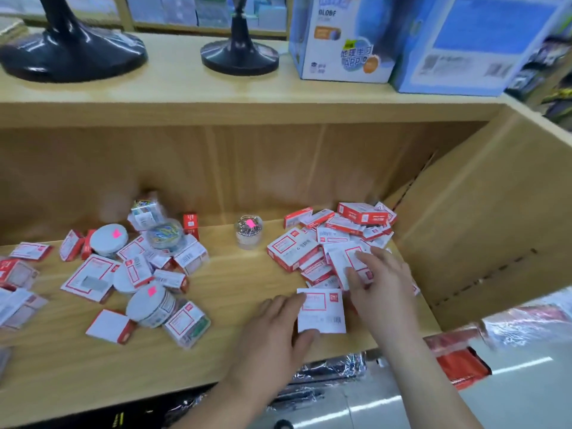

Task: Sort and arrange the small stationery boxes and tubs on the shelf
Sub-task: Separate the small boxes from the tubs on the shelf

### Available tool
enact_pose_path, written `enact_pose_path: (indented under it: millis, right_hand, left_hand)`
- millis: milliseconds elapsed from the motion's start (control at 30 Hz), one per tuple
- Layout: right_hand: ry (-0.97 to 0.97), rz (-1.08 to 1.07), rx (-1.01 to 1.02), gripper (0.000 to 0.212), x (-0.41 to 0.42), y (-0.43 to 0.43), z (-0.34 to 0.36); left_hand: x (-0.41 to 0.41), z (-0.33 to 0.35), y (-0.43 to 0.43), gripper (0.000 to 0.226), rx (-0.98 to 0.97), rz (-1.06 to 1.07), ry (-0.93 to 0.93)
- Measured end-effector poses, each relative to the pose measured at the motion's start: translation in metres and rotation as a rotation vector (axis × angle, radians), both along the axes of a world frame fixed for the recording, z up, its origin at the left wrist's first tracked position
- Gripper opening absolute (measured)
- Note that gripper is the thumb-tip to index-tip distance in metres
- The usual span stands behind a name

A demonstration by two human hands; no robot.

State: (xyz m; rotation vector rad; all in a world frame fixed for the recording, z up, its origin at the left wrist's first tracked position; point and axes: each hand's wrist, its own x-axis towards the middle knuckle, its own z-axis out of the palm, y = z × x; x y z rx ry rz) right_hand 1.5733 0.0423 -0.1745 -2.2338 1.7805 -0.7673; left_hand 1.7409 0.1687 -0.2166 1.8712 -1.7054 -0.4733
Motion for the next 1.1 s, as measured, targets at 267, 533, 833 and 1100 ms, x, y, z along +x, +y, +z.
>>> enact_pose_path:
  millis: [267,533,833,1100]
  right_hand:
    - [-0.209,0.080,0.032,0.021,0.016,0.017,0.015]
    - [0.164,0.260,0.126,0.056,0.087,-0.017,0.024]
    - [0.454,0.188,0.016,0.065,0.110,-0.031,0.004]
    - [0.384,0.131,-0.034,0.068,0.103,-0.016,-0.005]
  left_hand:
    - [0.015,0.005,0.008,0.058,0.002,0.015,0.188]
    - [0.049,0.014,0.020,0.047,-0.068,0.211,0.296]
    - [0.079,0.028,0.040,0.040,-0.128,0.212,0.247]
    - [0.097,0.036,0.056,0.047,-0.171,0.203,0.211]
